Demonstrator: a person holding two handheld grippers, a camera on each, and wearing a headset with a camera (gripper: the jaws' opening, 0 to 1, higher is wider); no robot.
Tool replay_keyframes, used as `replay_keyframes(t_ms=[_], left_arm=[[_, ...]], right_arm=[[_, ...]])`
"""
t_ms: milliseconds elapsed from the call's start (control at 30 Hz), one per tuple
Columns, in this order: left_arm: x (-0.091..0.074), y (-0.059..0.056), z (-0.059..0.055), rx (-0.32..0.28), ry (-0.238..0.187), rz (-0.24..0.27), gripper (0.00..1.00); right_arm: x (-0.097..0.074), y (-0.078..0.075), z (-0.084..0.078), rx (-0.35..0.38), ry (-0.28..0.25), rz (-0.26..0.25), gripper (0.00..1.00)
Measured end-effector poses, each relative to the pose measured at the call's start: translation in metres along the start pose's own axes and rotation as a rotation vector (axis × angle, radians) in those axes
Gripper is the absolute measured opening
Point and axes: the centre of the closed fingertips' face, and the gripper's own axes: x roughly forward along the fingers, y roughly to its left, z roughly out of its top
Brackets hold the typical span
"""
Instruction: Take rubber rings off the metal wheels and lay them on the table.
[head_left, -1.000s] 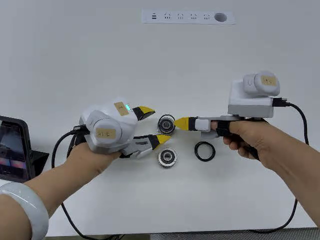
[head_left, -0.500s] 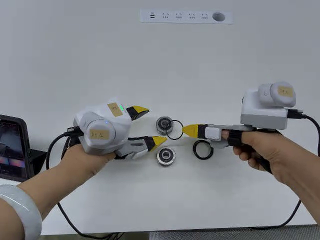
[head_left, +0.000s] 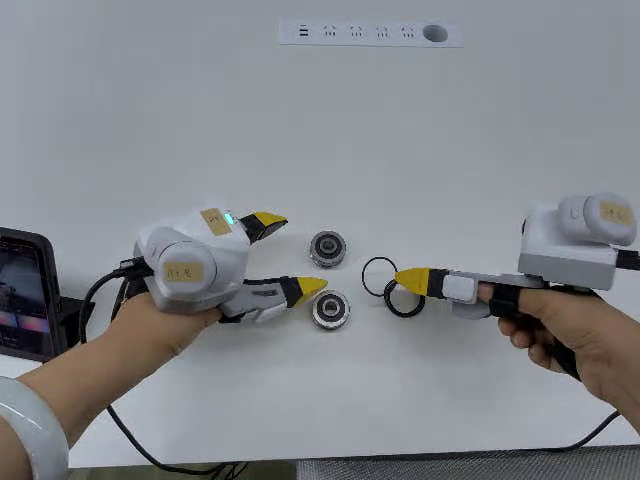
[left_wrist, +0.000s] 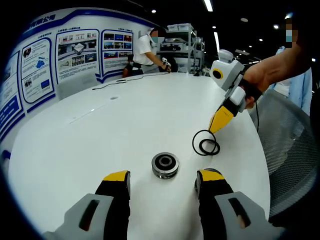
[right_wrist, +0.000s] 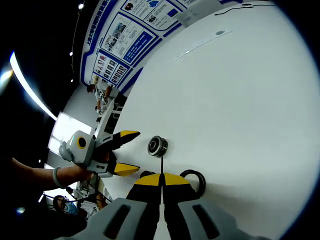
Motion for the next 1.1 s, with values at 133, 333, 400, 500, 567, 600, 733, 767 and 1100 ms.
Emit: replay_keyframes(t_ms=[133,333,400,500,567,600,733,767,1100], left_arm=[[-0.002,-0.001,-0.002,-0.001,0.001,0.0,0.57],[-0.005,-0.002,-0.002,-0.012,-0.003,-0.002,0.6],[-0.007,-0.002,-0.003,-0.012,-0.004,0.0,0.6],[-0.011,-0.003,-0.005,-0.016,-0.002,-0.002,0.6],[-0.013,-0.004,-0.006,-0.019,-0.003,-0.003,0.6],[-0.015,-0.004,-0.006,-0.023,-0.004,-0.003,0.61],[-0.017,-0.006,-0.008,-0.029,-0.004,-0.004,0.62],[-0.018,-0.006,-0.009,-0.028,-0.004,-0.004,0.61],[-0.026,-0.01,-0.011,-0.051,-0.01,-0.005,0.61]], right_arm=[[-0.004,-0.004,-0.004,0.01,-0.002,-0.012,0.02],[-0.008,-0.013,-0.01,0.022,0.001,-0.031,0.02],[-0.01,-0.016,-0.011,0.021,0.003,-0.042,0.02],[-0.012,-0.021,-0.014,0.019,0.007,-0.054,0.02],[-0.013,-0.024,-0.015,0.015,0.007,-0.063,0.02],[-0.014,-0.025,-0.016,0.01,0.008,-0.069,0.02],[-0.015,-0.027,-0.017,-0.003,0.009,-0.075,0.02],[-0.015,-0.028,-0.018,-0.008,0.012,-0.077,0.02],[-0.014,-0.031,-0.021,-0.103,0.029,-0.108,0.07]])
